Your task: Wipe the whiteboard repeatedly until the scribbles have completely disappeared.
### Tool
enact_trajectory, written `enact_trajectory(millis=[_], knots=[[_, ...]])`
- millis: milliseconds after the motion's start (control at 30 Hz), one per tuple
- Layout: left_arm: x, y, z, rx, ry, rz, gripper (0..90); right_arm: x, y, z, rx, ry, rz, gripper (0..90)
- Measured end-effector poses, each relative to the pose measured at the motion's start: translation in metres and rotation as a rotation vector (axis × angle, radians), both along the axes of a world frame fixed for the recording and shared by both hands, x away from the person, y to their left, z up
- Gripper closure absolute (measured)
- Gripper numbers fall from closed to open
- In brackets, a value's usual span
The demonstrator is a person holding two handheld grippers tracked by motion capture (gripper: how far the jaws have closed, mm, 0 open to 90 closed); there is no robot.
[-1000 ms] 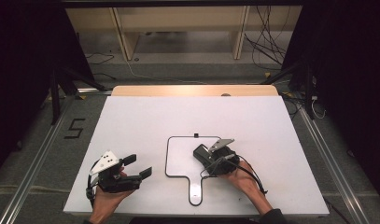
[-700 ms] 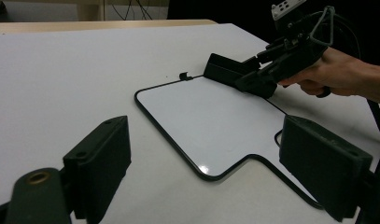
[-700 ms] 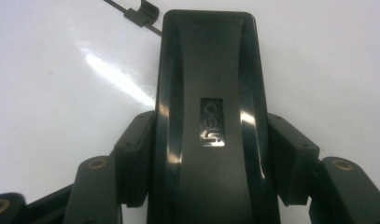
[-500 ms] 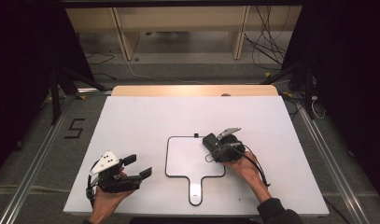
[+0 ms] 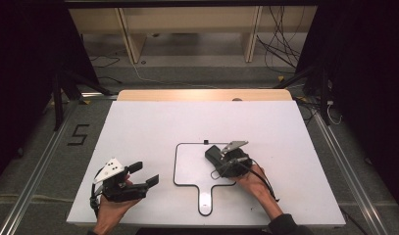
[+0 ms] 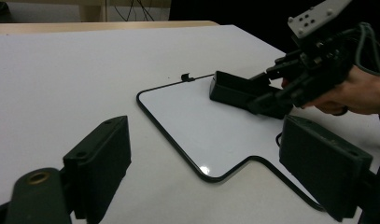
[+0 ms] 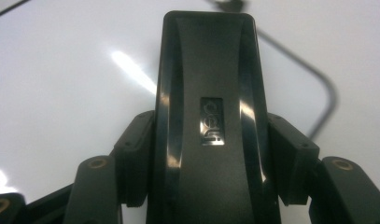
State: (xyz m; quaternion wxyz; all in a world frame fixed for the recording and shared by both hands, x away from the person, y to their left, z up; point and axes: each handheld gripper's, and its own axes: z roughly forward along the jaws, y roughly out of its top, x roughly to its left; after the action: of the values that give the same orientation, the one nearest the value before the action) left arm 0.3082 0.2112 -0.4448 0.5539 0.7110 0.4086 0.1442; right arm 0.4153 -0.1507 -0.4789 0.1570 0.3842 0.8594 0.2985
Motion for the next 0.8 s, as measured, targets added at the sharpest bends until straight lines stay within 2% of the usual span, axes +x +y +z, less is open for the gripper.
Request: enact_trajectory(millis=[100,267,600,800], knots=[[0.0005,-0.0006,0.0001,-0.005,0.001,0.002,15.9,0.0074,-0.0012,0.0006,-0.006,-0.001,-0.018,40.9],[0.0020,-0.0014,-0.0004,-0.004,0.005,0.002,15.9,0.0058,-0.0014,0.0003,-0.008,-0.012,-0.008,41.0],[0.0020,-0.0005,0.0000,-0.007,0.007,0.003,15.9,0.0061,-0.0028,0.0019,0.048,0.005,-0.015,41.1],[0.0026,-0.0006,0.0000,-0.006,0.006,0.001,15.9,0.0044,-0.0030,0.0044,0.060,-0.013,-0.013,41.1]])
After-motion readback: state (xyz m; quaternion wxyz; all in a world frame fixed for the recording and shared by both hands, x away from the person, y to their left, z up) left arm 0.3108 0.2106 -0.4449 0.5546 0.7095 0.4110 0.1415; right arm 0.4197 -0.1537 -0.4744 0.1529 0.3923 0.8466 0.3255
